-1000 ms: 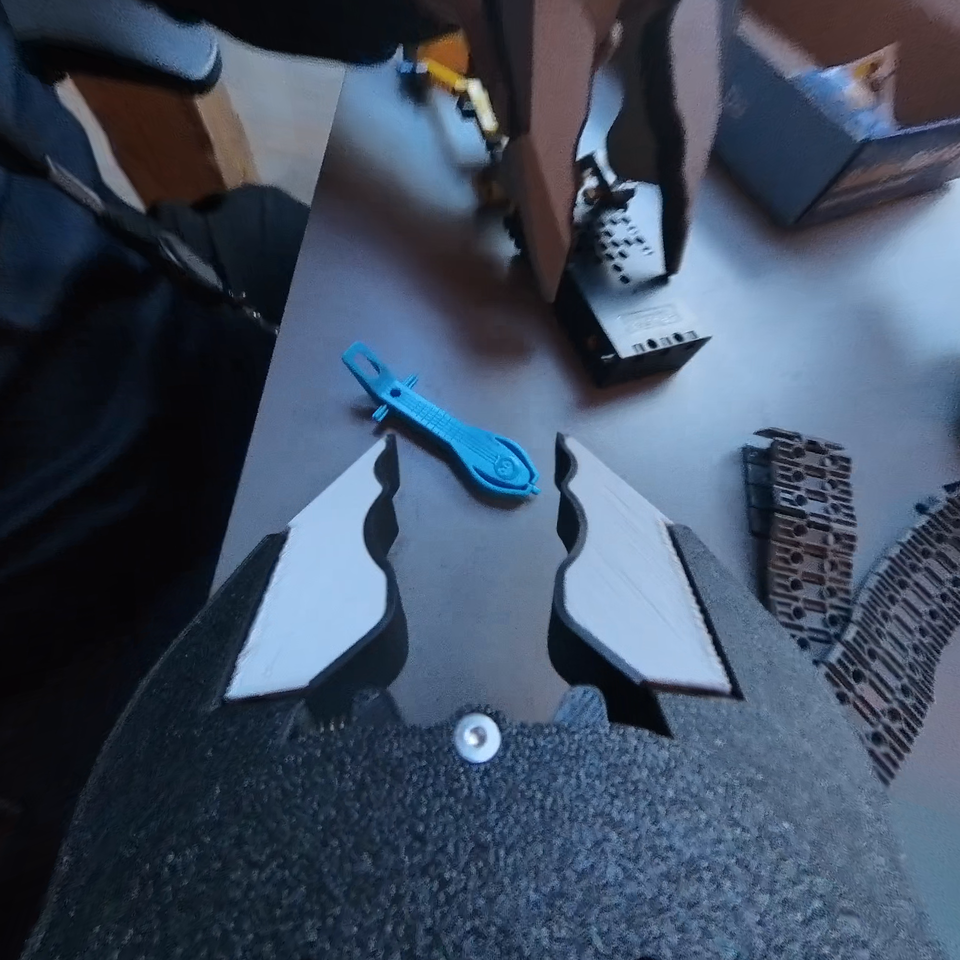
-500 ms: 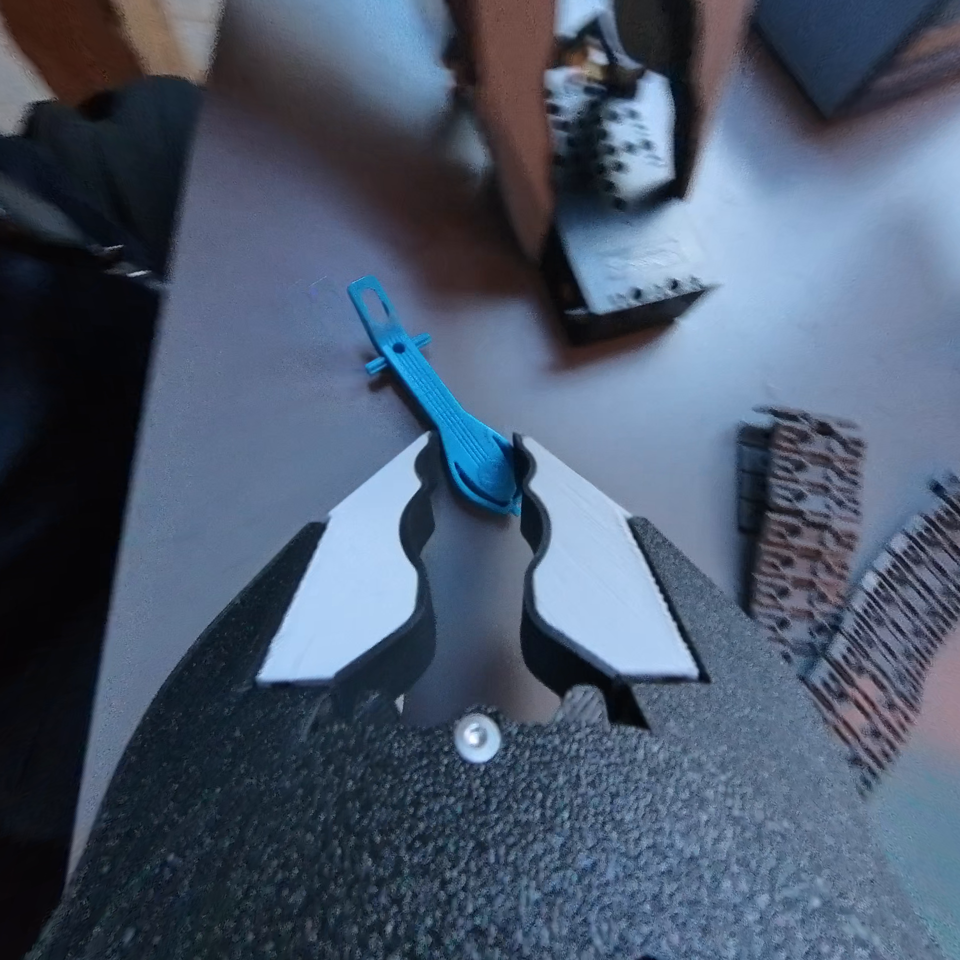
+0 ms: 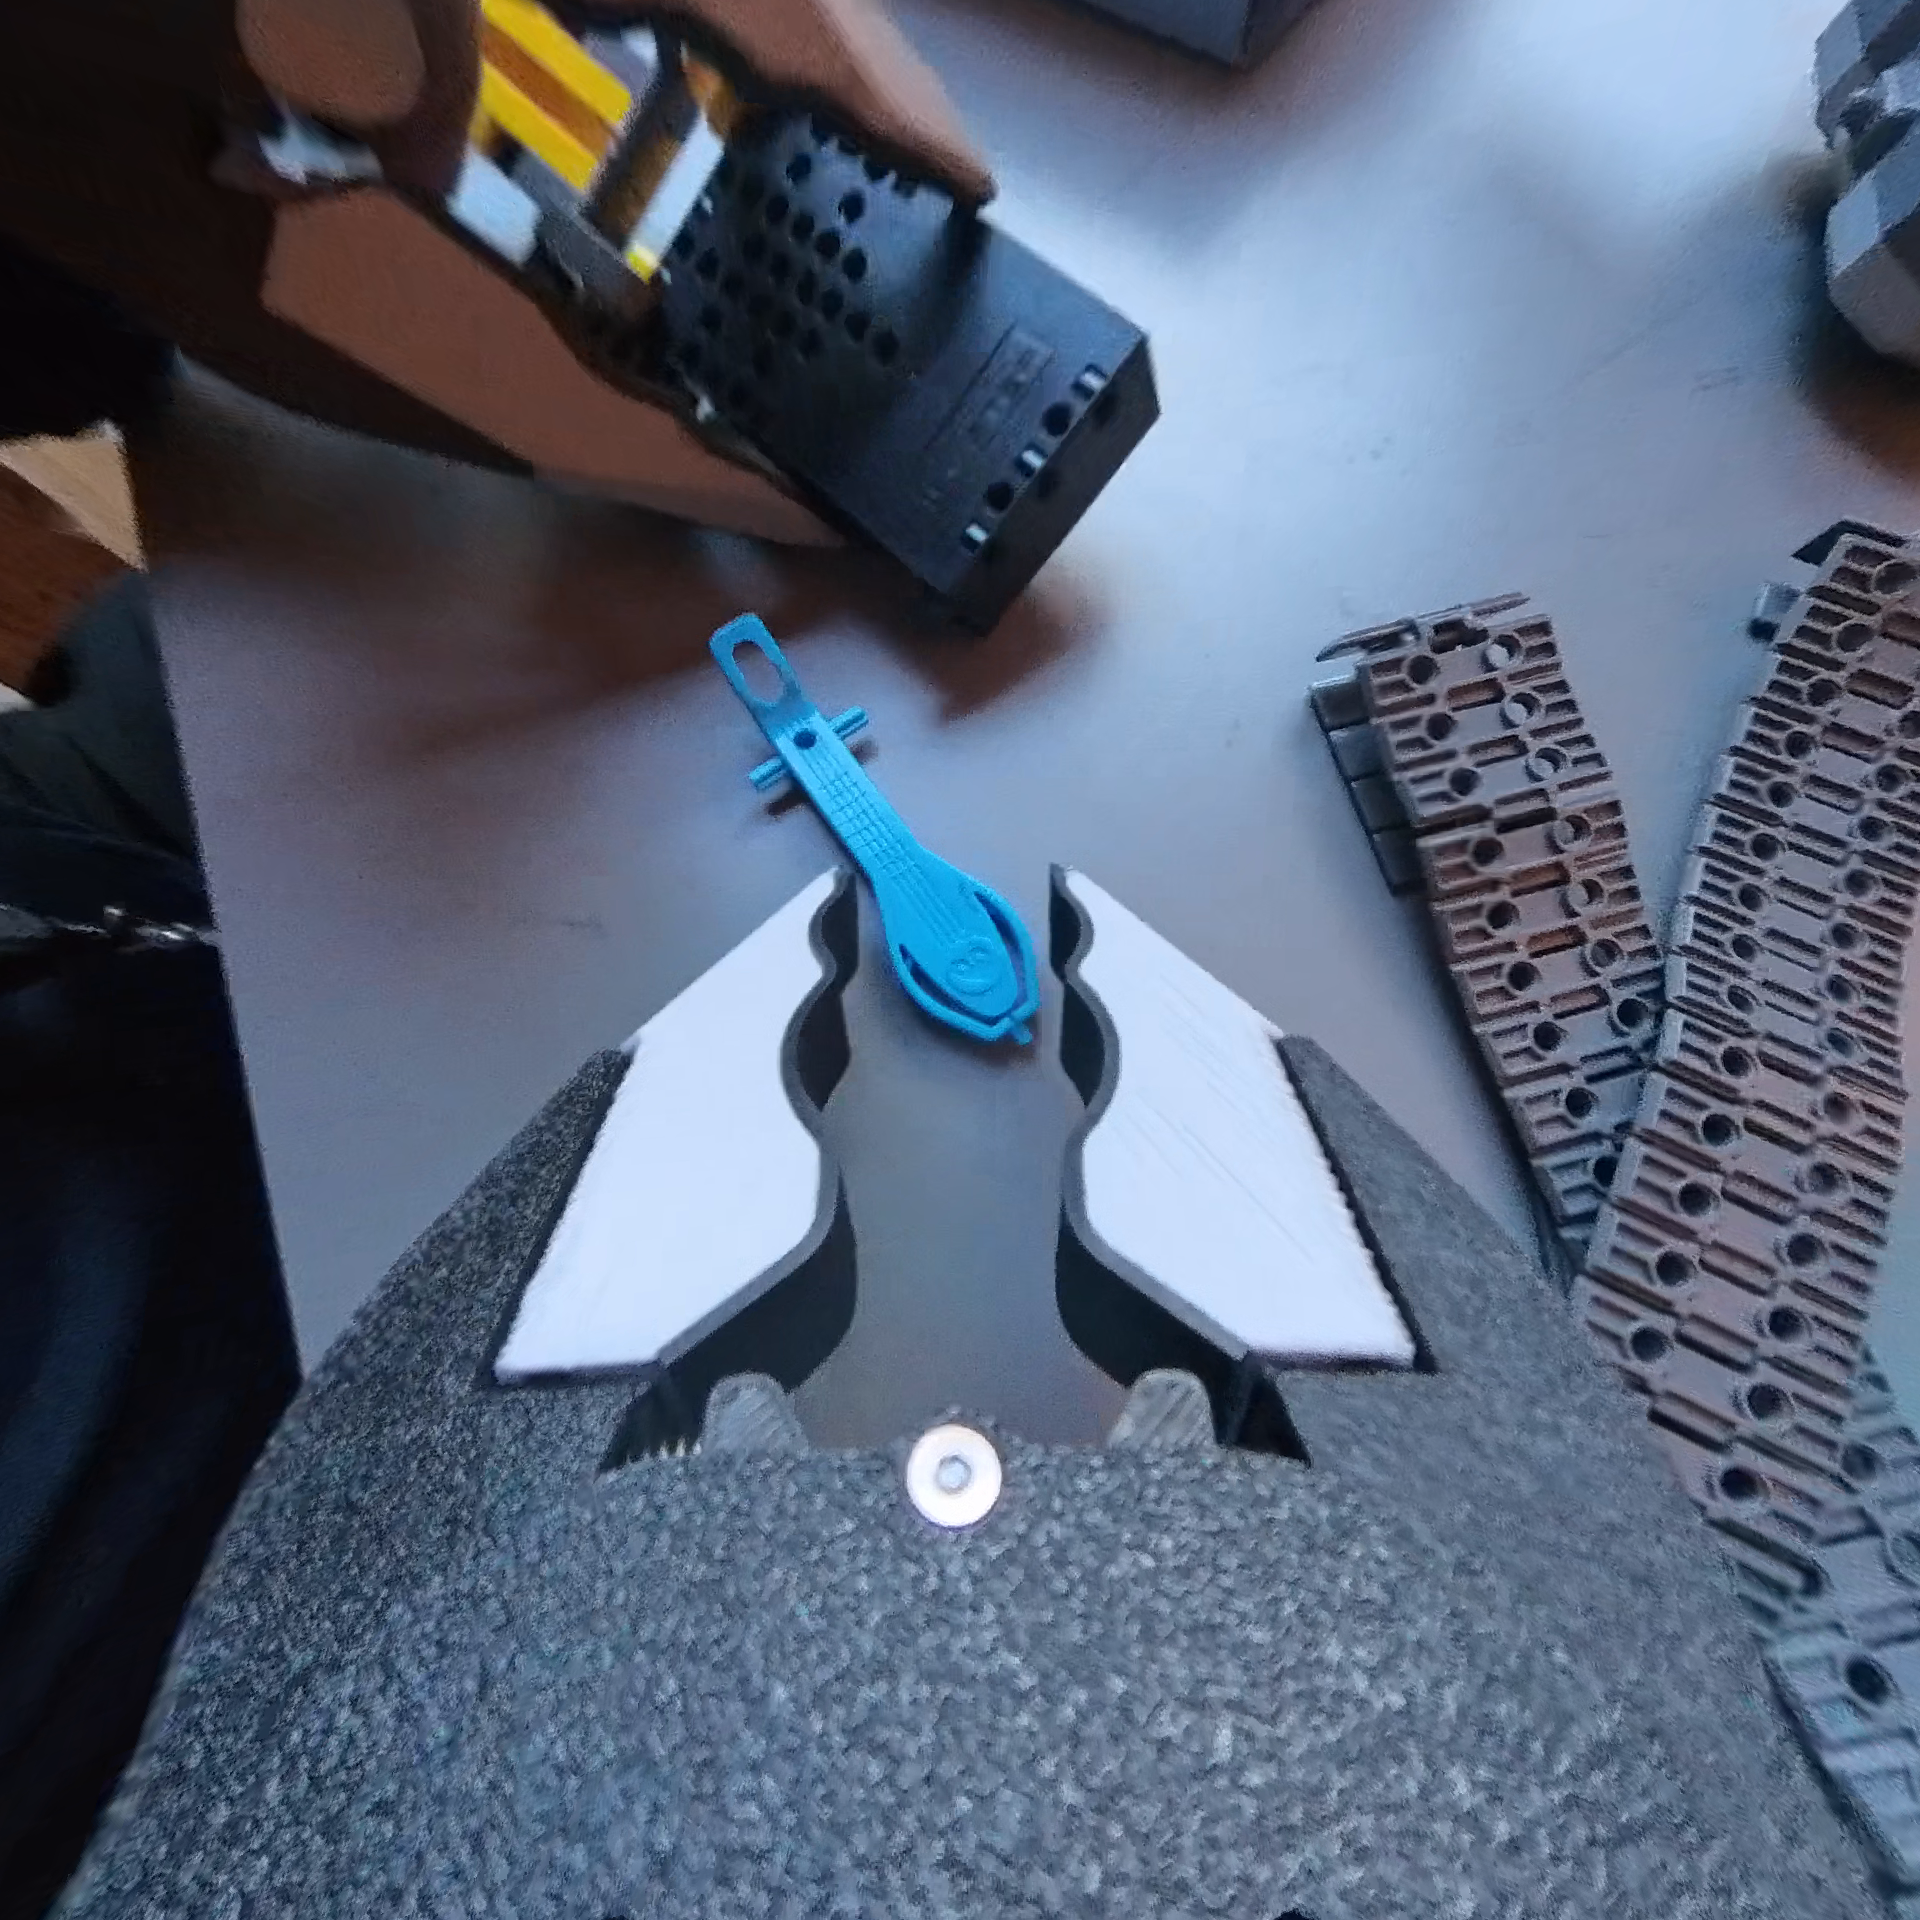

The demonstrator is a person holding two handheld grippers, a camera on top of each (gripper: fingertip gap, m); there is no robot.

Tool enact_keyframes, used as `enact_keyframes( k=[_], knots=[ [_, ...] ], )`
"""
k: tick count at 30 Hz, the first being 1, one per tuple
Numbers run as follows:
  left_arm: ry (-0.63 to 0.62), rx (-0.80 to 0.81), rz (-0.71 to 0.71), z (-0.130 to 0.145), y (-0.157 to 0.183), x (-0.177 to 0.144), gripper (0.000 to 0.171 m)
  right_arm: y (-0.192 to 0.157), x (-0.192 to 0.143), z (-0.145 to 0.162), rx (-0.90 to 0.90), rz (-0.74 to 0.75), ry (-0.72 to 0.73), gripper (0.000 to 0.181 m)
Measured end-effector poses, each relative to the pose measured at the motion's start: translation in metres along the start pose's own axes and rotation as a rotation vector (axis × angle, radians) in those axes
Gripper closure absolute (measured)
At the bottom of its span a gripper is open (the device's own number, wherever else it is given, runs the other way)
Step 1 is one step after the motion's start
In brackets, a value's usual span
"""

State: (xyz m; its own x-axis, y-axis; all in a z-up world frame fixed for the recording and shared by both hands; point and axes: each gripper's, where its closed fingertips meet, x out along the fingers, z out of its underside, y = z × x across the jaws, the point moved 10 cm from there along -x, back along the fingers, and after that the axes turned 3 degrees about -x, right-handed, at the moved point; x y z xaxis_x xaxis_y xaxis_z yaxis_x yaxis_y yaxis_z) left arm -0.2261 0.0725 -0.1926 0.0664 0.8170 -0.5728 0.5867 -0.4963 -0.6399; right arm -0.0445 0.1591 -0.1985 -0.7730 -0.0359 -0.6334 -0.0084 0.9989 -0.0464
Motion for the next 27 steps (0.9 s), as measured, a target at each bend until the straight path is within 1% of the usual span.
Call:
enact_keyframes(
  k=[4,6,7,9,12,14,15,17,18,20,25,27],
  knots=[
    [0.037,0.068,-0.013,0.001,0.004,-0.007,0.113,0.02,-0.007,-0.005,0.116,-0.11,0.131,0.148],
    [0.053,0.135,-0.048,0.0,0.007,-0.012,0.113,0.025,-0.006,-0.01,0.132,-0.171,0.172,0.148],
    [0.059,0.17,-0.07,0.0,0.009,-0.014,0.113,0.025,-0.005,-0.012,0.112,-0.198,0.165,0.147],
    [0.063,0.229,-0.106,0.0,0.01,-0.02,0.114,0.019,-0.002,-0.014,0.006,-0.216,0.093,0.137],
    [0.053,0.271,-0.134,0.003,0.009,-0.023,0.113,0.011,0.004,-0.009,-0.204,-0.144,-0.026,0.13],
    [0.045,0.276,-0.14,0.004,0.009,-0.023,0.113,0.007,0.009,-0.004,-0.281,-0.13,-0.087,0.129],
    [0.044,0.279,-0.14,0.004,0.009,-0.022,0.113,0.006,0.011,-0.002,-0.294,-0.136,-0.092,0.128],
    [0.044,0.285,-0.14,0.002,0.011,-0.02,0.113,0.005,0.012,-0.002,-0.276,-0.168,-0.088,0.132],
    [0.048,0.285,-0.138,0.002,0.012,-0.019,0.113,0.005,0.013,-0.002,-0.265,-0.186,-0.096,0.137],
    [0.058,0.29,-0.132,-0.001,0.014,-0.018,0.113,0.004,0.013,-0.001,-0.266,-0.196,-0.095,0.155],
    [0.066,0.321,-0.129,-0.003,0.018,-0.016,0.113,0.001,0.011,0.0,-0.243,-0.185,-0.096,0.162],
    [0.061,0.328,-0.153,-0.001,0.017,-0.015,0.113,0.001,0.009,0.001,-0.236,-0.187,-0.094,0.162]
  ],
)
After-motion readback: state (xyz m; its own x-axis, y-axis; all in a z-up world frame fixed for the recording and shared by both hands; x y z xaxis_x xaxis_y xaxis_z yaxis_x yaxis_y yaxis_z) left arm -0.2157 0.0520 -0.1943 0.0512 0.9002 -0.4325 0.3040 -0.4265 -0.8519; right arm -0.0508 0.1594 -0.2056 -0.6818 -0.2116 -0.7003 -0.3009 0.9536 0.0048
